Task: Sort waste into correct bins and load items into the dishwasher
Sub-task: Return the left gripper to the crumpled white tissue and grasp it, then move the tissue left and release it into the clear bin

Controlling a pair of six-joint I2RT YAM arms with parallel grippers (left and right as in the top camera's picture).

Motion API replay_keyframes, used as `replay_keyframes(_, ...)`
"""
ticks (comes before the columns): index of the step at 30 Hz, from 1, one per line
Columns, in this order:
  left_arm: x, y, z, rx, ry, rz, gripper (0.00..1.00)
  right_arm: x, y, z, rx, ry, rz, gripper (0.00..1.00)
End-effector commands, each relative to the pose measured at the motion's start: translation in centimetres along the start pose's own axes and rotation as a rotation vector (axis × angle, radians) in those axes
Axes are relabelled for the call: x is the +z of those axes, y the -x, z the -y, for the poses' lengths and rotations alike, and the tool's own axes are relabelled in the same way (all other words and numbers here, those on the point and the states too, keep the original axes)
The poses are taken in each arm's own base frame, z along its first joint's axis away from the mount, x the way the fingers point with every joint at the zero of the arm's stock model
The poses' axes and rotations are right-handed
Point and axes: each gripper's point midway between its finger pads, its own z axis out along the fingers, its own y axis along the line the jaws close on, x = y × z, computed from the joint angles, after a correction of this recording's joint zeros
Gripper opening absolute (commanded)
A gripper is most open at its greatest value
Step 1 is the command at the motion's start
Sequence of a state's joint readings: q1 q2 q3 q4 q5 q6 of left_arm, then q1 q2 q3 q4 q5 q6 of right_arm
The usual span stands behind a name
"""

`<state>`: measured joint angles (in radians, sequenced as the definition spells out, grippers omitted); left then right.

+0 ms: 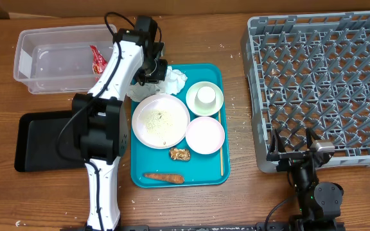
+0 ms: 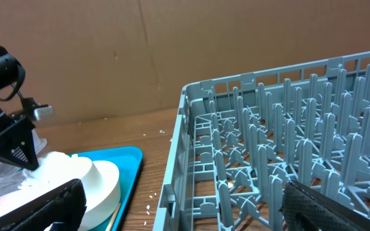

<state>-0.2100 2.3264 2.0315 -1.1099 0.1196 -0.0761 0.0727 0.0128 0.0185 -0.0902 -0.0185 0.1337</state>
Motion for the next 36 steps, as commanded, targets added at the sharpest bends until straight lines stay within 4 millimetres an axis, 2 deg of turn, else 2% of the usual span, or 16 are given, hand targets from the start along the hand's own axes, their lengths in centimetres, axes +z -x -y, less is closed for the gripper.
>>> replay_keyframes(1, -7.9, 2.9, 1.8, 0.007, -0.023, 0.184, 0.04, 0.0, -0.2, 0.0, -0.004, 0.000, 0.005, 1.00)
replay_keyframes(3, -11.7, 3.8, 1.3, -0.021, 0.004, 0.277, 0.04, 0.0, -0.1, 0.0, -0.004, 0.000, 0.006, 1.00)
replay_keyframes(6, -17.1, 4.9, -0.6, -0.085, 0.055, 0.419, 0.04, 0.0, -0.1, 0.0, -0.004, 0.000, 0.006, 1.00)
replay_keyframes(9, -21.5, 5.3, -2.6, -0.124, 0.066, 0.530, 0.04, 0.0, -0.2, 0.0, -0.004, 0.000, 0.005, 1.00)
replay_keyframes(12, -24.2, 5.0, -5.4, -0.178, 0.087, 0.591, 0.04, 0.0, -0.1, 0.0, -0.004, 0.000, 0.006, 1.00)
replay_keyframes(14, -25.0, 4.8, -7.6, -0.227, 0.105, 0.605, 0.04, 0.0, -0.2, 0.0, -0.004, 0.000, 0.005, 1.00)
replay_keyframes(18, -25.1, 4.1, -12.5, -0.338, 0.151, 0.602, 0.04, 0.0, -0.2, 0.0, -0.004, 0.000, 0.005, 1.00)
replay_keyframes(21, -24.3, 3.6, -16.2, -0.449, 0.193, 0.588, 0.04, 0.0, -0.2, 0.0, -0.004, 0.000, 0.005, 1.00)
replay_keyframes(26, -21.2, 3.6, -20.4, -0.518, 0.219, 0.542, 0.05, 0.0, -0.1, 0.0, -0.004, 0.000, 0.006, 1.00)
replay_keyframes(27, -20.6, 3.7, -20.9, -0.526, 0.221, 0.533, 0.11, 0.0, -0.2, 0.0, -0.004, 0.000, 0.005, 1.00)
replay_keyframes(28, -19.8, 3.7, -21.5, -0.535, 0.223, 0.521, 0.25, 0.0, -0.1, 0.0, -0.004, 0.000, 0.006, 1.00)
replay_keyframes(29, -18.9, 3.7, -21.9, -0.543, 0.221, 0.507, 0.45, 0.0, -0.2, 0.0, -0.004, 0.000, 0.005, 1.00)
replay_keyframes(30, -18.4, 3.7, -22.1, -0.546, 0.214, 0.497, 0.57, 0.0, -0.2, 0.0, -0.004, 0.000, 0.005, 1.00)
replay_keyframes(34, -17.4, 3.7, -21.0, -0.531, 0.138, 0.467, 0.61, 0.0, -0.2, 0.0, -0.004, 0.000, 0.005, 1.00)
replay_keyframes(36, -17.8, 4.0, -19.6, -0.503, 0.076, 0.473, 0.58, 0.0, -0.1, 0.0, -0.004, 0.000, 0.006, 1.00)
